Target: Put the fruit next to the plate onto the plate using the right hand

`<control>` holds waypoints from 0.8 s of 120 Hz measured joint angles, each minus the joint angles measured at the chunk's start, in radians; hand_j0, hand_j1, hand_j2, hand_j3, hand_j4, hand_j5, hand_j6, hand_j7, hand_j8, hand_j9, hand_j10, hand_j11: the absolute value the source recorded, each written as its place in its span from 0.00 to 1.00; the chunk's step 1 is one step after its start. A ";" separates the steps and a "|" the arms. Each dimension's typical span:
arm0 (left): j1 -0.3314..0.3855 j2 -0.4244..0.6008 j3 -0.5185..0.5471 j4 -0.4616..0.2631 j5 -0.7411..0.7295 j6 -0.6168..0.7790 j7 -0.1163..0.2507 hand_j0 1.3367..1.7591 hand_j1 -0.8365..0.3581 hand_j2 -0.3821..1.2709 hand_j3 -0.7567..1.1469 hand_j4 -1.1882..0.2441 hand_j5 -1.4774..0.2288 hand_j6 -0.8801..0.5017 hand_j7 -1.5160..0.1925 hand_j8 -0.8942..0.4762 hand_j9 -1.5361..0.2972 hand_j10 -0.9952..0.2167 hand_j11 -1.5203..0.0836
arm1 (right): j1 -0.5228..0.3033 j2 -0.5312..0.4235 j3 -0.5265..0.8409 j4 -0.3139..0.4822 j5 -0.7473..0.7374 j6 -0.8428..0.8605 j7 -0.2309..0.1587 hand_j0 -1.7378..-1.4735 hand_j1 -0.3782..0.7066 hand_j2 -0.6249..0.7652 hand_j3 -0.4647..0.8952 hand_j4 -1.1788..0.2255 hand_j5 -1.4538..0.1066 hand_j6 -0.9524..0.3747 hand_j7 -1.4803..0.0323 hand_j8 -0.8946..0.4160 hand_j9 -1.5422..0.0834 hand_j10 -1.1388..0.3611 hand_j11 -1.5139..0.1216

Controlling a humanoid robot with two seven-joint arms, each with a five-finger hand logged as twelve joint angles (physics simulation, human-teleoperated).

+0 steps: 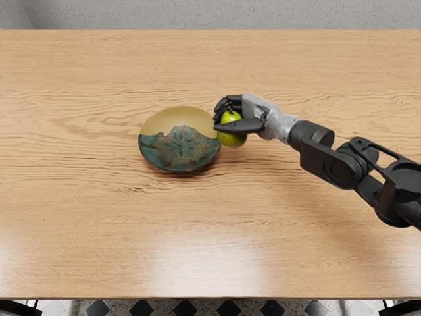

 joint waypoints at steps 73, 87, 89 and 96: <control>0.000 0.000 0.000 0.000 0.000 0.000 0.000 0.76 0.99 0.23 0.40 0.83 0.87 0.64 0.89 0.65 0.84 0.82 0.95 | 0.088 0.221 -0.059 -0.082 -0.013 -0.089 -0.063 0.37 0.72 0.45 0.34 0.32 0.26 0.19 0.33 0.27 0.31 0.50 0.28; 0.000 0.000 0.000 0.000 0.000 0.000 0.000 0.76 0.99 0.23 0.40 0.83 0.87 0.64 0.89 0.65 0.84 0.82 0.95 | 0.101 0.255 -0.082 -0.120 -0.014 -0.091 -0.063 0.37 0.72 0.43 0.34 0.32 0.26 0.19 0.33 0.26 0.31 0.50 0.28; 0.000 0.000 0.000 0.000 0.000 0.000 0.000 0.76 0.99 0.23 0.40 0.83 0.87 0.64 0.89 0.65 0.84 0.82 0.95 | 0.102 0.257 -0.083 -0.123 -0.014 -0.091 -0.063 0.37 0.71 0.43 0.34 0.32 0.26 0.18 0.33 0.26 0.31 0.50 0.28; 0.000 0.000 0.000 0.000 0.000 0.000 0.000 0.76 0.99 0.23 0.40 0.83 0.87 0.64 0.89 0.65 0.84 0.82 0.95 | 0.105 0.266 -0.087 -0.134 -0.013 -0.092 -0.063 0.37 0.70 0.41 0.34 0.33 0.28 0.18 0.34 0.25 0.32 0.49 0.30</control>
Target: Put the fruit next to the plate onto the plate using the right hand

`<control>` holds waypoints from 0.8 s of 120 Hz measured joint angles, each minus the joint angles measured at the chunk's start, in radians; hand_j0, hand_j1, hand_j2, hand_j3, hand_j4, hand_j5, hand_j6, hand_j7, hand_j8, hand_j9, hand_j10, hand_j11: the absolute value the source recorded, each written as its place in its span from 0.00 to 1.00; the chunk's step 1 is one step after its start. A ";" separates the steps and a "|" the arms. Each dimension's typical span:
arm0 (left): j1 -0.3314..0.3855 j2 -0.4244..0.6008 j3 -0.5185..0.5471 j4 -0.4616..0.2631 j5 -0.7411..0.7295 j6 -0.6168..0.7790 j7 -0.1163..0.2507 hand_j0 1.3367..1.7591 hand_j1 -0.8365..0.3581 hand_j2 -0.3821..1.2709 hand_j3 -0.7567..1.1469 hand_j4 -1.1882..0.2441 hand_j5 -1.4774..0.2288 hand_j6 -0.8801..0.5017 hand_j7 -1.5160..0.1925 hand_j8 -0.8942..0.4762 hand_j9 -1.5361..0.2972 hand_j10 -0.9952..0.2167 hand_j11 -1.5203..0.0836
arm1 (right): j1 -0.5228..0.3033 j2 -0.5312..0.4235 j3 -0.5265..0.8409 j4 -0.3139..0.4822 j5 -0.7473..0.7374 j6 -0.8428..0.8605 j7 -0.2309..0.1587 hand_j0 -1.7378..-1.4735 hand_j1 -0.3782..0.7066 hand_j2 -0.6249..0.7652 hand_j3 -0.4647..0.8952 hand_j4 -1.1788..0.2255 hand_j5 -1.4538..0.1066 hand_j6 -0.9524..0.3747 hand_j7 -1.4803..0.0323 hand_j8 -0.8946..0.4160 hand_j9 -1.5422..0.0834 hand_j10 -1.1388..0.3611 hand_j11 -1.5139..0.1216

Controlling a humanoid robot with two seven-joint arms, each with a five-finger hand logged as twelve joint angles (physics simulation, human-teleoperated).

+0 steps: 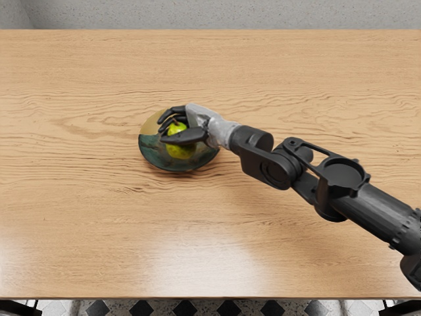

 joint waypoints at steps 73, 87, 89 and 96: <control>0.000 0.000 0.000 0.000 0.000 0.000 0.000 0.76 0.99 0.23 0.40 0.83 0.87 0.64 0.89 0.65 0.84 0.82 0.95 | 0.221 -0.110 -0.040 -0.071 0.004 0.001 -0.278 0.31 0.13 0.44 0.34 0.77 0.84 0.64 0.89 0.61 0.86 0.71 0.84; 0.000 0.000 0.000 0.000 0.000 0.000 0.000 0.76 0.99 0.23 0.40 0.83 0.87 0.64 0.89 0.65 0.84 0.82 0.95 | 0.256 -0.238 -0.051 -0.052 0.031 0.130 -0.305 0.30 0.09 0.44 0.34 0.79 0.88 0.67 0.92 0.64 0.90 0.72 0.87; 0.000 0.000 0.000 0.000 0.000 0.000 0.000 0.76 0.99 0.23 0.40 0.83 0.87 0.64 0.89 0.65 0.84 0.82 0.95 | 0.258 -0.263 -0.048 -0.050 0.045 0.168 -0.307 0.30 0.09 0.44 0.34 0.80 0.88 0.67 0.93 0.64 0.90 0.73 0.88; 0.000 0.000 0.000 0.000 0.000 0.000 0.000 0.76 0.99 0.23 0.40 0.83 0.87 0.64 0.89 0.65 0.84 0.82 0.95 | 0.263 -0.348 -0.036 -0.045 0.117 0.311 -0.311 0.30 0.08 0.44 0.34 0.80 0.89 0.68 0.94 0.65 0.91 0.73 0.88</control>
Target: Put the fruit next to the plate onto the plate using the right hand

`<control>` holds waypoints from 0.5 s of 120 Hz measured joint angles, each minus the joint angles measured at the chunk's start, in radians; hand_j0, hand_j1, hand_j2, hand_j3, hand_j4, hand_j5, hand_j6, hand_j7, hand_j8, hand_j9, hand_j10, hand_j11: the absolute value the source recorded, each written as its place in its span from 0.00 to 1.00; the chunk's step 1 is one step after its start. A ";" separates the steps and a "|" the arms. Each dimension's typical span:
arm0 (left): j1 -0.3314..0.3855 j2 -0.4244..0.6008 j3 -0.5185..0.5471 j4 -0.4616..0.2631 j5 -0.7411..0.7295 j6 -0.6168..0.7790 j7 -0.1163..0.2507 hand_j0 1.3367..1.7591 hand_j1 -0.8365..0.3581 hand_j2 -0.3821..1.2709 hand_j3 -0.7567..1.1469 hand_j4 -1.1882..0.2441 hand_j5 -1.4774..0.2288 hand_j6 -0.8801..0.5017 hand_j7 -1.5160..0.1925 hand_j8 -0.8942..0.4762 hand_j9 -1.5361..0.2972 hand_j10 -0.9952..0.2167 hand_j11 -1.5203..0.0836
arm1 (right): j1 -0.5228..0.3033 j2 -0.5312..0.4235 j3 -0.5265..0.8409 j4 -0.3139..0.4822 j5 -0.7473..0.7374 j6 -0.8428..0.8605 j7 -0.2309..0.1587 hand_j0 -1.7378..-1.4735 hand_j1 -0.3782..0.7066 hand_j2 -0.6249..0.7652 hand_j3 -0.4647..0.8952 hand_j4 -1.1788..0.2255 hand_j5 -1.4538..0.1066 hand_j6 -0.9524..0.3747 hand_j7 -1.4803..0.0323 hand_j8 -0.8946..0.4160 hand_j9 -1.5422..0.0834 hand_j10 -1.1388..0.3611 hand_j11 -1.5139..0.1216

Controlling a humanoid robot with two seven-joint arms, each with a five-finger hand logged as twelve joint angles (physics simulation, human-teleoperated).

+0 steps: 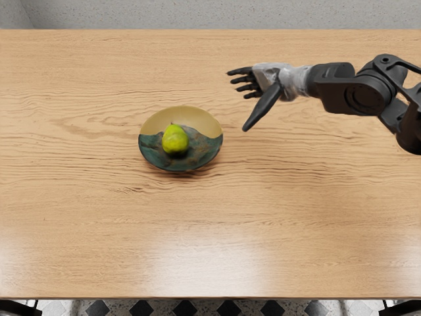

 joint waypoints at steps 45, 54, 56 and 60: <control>0.017 -0.003 0.001 0.000 -0.005 -0.005 0.004 0.76 0.99 0.23 0.40 0.83 0.87 0.64 0.89 0.65 0.84 0.82 0.95 | -0.180 -0.273 0.087 0.004 0.324 0.210 0.002 0.30 0.05 0.45 0.34 0.83 0.91 0.70 0.96 0.67 0.93 0.75 0.91; 0.017 -0.003 0.002 -0.001 -0.006 -0.008 0.005 0.76 0.99 0.23 0.40 0.83 0.87 0.64 0.89 0.65 0.84 0.82 0.95 | -0.196 -0.284 0.095 0.005 0.330 0.213 0.003 0.30 0.05 0.45 0.34 0.83 0.92 0.70 0.96 0.67 0.93 0.75 0.91; 0.017 -0.003 0.001 -0.001 -0.007 -0.008 0.006 0.76 0.99 0.23 0.40 0.83 0.87 0.64 0.89 0.65 0.84 0.82 0.95 | -0.198 -0.286 0.096 0.005 0.331 0.214 0.003 0.30 0.05 0.45 0.34 0.83 0.92 0.70 0.96 0.67 0.93 0.75 0.91; 0.017 -0.003 0.001 -0.001 -0.008 -0.009 0.006 0.76 0.99 0.23 0.40 0.83 0.87 0.64 0.89 0.65 0.84 0.82 0.95 | -0.201 -0.288 0.098 0.005 0.333 0.214 0.003 0.30 0.05 0.45 0.34 0.83 0.92 0.70 0.96 0.67 0.93 0.75 0.91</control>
